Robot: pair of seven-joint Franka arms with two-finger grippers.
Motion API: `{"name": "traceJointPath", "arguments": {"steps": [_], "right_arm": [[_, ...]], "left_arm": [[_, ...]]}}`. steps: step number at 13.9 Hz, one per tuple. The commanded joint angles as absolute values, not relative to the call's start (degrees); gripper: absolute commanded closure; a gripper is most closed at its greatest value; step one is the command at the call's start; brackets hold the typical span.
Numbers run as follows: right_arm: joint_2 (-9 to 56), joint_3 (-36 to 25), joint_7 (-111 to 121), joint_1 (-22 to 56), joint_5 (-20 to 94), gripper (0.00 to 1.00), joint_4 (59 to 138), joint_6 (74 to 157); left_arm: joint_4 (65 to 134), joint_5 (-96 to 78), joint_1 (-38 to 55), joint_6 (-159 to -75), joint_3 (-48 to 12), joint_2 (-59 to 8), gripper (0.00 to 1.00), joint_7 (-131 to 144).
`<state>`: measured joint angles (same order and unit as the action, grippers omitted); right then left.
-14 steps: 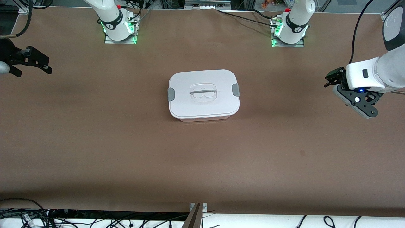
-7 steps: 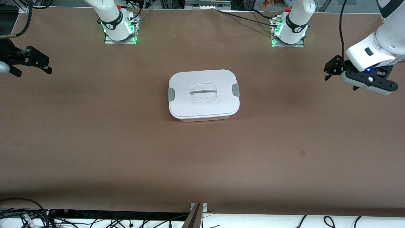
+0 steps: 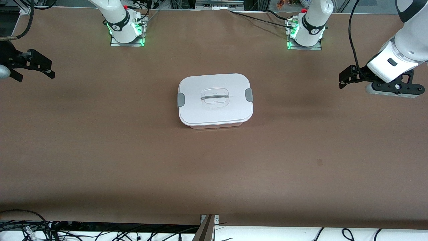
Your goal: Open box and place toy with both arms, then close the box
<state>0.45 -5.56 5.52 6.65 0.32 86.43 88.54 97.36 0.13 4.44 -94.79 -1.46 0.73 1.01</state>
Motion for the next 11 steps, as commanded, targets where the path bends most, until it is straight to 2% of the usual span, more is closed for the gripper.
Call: {"name": "traceJointPath", "arguments": {"steps": [1, 11], "right_arm": [[0.79, -5.18, 5.19, 6.15, -0.09, 0.0, 85.43, 88.42], [0.79, -5.1, 5.27, 6.15, 0.0, 0.0, 85.43, 88.42]], "left_arm": [[94.83, -0.62, 4.39, -94.31, -1.41, -0.88, 0.0, 1.58], [94.75, -1.32, 3.25, -94.39, -1.41, -1.32, 0.0, 0.79]]}}
